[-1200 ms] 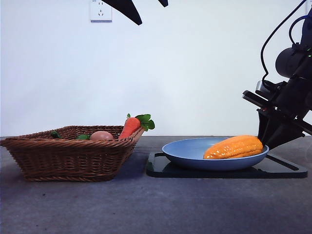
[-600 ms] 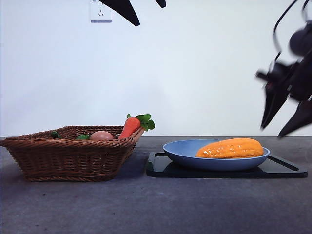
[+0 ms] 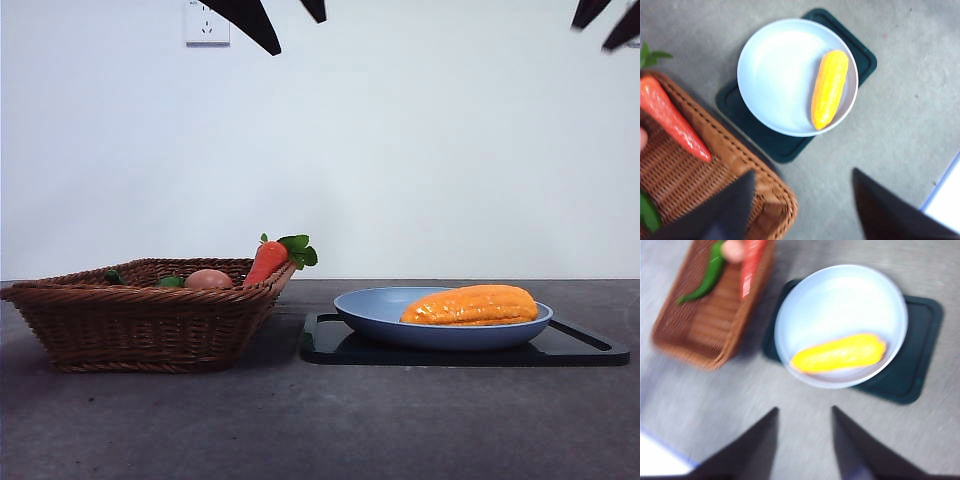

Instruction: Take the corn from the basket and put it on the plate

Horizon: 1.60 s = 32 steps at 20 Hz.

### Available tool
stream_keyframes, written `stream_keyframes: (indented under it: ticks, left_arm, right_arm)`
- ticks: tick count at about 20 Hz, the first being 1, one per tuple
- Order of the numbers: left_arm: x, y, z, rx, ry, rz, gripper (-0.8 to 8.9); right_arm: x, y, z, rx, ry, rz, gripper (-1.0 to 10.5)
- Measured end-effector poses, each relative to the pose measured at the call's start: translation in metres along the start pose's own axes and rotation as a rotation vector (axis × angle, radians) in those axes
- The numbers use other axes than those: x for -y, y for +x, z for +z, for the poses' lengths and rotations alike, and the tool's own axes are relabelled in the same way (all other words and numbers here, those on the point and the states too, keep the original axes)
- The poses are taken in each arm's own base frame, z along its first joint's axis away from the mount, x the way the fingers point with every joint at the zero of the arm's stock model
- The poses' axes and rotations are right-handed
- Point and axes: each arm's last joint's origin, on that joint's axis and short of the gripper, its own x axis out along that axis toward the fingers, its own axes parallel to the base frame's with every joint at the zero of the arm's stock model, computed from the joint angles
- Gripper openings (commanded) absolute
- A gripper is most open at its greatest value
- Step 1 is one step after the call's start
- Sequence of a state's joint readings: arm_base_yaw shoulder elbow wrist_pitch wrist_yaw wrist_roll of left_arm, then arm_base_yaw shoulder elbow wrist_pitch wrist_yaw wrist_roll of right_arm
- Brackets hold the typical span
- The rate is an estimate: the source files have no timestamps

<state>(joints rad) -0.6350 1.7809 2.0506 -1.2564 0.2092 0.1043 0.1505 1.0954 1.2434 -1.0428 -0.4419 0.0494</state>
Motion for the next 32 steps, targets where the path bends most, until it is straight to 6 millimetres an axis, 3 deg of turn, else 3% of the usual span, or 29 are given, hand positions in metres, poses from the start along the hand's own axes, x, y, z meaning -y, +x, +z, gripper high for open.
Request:
stream_keyframes:
  ticks: [3,7,13,18,22,32]
  left_arm:
    - [0.002,0.000,-0.004,-0.034,-0.011,-0.072,0.07]
    - [0.005,-0.002,-0.004,-0.021,-0.008,-0.140,0.07]
    - [0.009,-0.024,0.000,0.102,0.030,-0.127,0.07]
    - [0.010,-0.030,0.001,0.234,0.069,-0.113,0.07]
    - [0.009,-0.011,-0.026,0.309,0.070,-0.107,0.07]
    - [0.011,0.007,-0.144,0.749,-0.077,0.075,0.07]
  right_arm:
    - [-0.016,-0.013,-0.014,-0.019,-0.076,0.017,0.0]
    - [-0.020,-0.019,-0.029,0.005,-0.120,-0.022,0.0]
    - [-0.005,0.006,-0.064,0.095,-0.135,-0.015,0.0]
    - [0.001,0.017,-0.078,0.232,-0.151,0.000,0.0]
    - [0.003,0.022,-0.081,0.320,-0.179,0.009,0.0]
    - [0.027,0.074,-0.108,0.485,-0.208,0.090,0.0]
